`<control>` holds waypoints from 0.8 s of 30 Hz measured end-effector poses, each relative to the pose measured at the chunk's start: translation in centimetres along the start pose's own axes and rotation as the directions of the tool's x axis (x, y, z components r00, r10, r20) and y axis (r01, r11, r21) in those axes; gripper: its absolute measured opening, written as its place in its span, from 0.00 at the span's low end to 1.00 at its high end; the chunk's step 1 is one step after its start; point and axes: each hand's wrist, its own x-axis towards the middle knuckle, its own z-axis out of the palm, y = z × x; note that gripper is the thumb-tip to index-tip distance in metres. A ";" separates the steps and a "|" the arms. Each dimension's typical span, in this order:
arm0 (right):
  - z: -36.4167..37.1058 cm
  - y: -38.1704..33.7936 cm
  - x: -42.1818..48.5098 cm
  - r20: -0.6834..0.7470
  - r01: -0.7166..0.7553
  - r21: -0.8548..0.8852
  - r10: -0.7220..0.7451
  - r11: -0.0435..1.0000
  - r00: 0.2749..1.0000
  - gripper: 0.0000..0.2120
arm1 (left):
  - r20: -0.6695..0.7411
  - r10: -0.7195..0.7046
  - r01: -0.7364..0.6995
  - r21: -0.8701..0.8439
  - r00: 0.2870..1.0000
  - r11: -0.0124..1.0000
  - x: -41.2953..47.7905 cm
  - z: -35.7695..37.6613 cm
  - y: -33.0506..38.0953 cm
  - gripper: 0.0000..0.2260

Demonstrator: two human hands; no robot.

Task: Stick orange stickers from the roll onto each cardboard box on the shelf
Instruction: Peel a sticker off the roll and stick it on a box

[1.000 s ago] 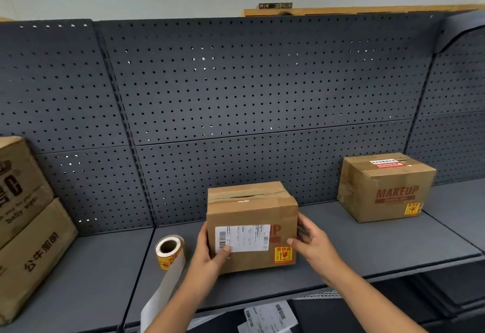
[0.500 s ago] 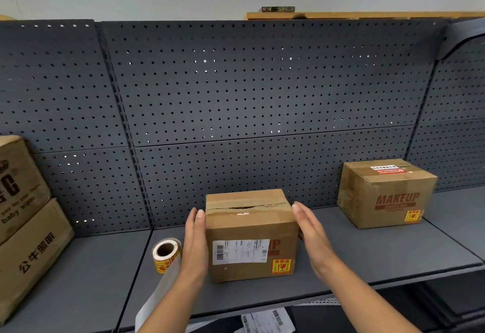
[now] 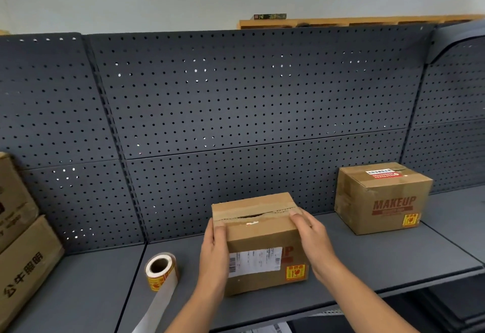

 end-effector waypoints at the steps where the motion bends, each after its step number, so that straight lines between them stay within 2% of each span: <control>1: -0.7 -0.3 0.1 -0.024 0.007 -0.004 -0.007 1.000 1.000 0.10 | 0.021 0.009 -0.009 0.004 1.000 1.000 -0.3 0.8 0.1 0.16; 10: -8.4 -1.2 1.8 -0.133 0.008 -0.042 -0.013 0.999 0.991 0.12 | 0.091 0.020 -0.022 0.024 0.996 0.999 -1.2 8.6 0.7 0.25; 14: -12.6 -1.1 3.1 -0.234 0.001 -0.070 -0.017 0.998 0.972 0.10 | 0.137 0.021 -0.025 0.026 0.990 0.999 -1.9 12.7 0.6 0.26; 19: -18.1 -1.4 4.1 -0.287 0.015 -0.088 -0.039 0.996 0.957 0.07 | 0.162 0.014 -0.022 0.047 0.987 0.999 -3.6 18.5 0.3 0.24; 24: -24.0 -1.7 4.9 -0.364 0.028 -0.113 -0.068 0.993 0.929 0.07 | 0.220 -0.001 -0.022 0.101 0.976 0.995 -5.5 24.4 -0.2 0.27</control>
